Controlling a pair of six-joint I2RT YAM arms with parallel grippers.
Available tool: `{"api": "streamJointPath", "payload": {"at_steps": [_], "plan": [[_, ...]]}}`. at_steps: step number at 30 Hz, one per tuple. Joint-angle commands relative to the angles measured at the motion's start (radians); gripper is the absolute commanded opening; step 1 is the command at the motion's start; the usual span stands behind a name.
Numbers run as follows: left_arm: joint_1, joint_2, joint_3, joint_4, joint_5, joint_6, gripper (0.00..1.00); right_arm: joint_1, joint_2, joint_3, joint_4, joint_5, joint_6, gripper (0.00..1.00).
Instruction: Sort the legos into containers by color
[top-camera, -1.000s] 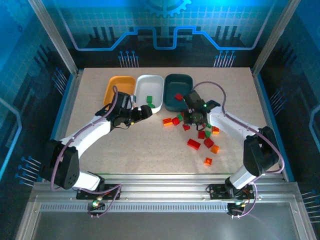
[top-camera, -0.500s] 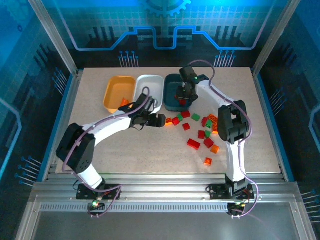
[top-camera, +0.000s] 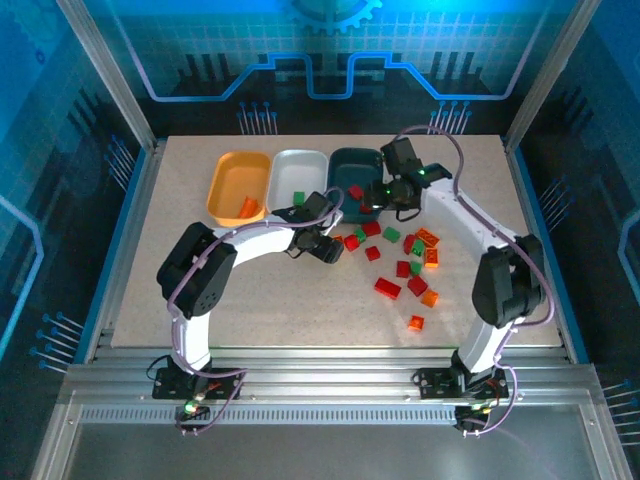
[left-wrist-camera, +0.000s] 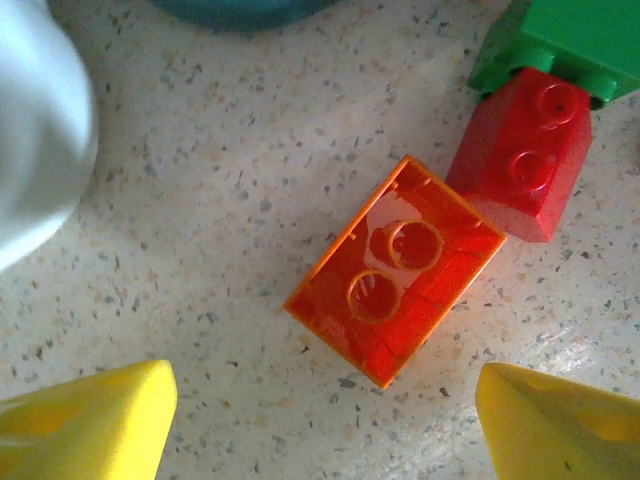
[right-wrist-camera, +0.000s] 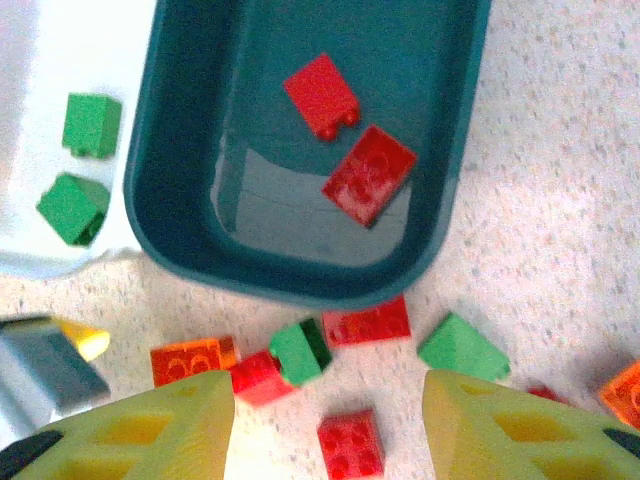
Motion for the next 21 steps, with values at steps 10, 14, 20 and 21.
{"api": "streamJointPath", "payload": {"at_steps": [10,14,20,21], "plan": [[-0.006,0.113,0.094,0.045,0.070,0.152,0.75,-0.008,-0.157,-0.146,0.003,-0.017,0.006,0.55],[-0.007,0.133,0.098,0.054,0.069,0.168,0.72,-0.008,-0.177,-0.172,0.004,-0.021,0.005,0.54],[-0.020,0.144,0.089,0.072,0.057,0.191,0.61,-0.008,-0.179,-0.193,0.015,-0.032,0.012,0.54],[-0.022,0.143,0.088,0.075,0.056,0.193,0.59,-0.007,-0.179,-0.193,0.017,-0.034,0.014,0.54]]}}
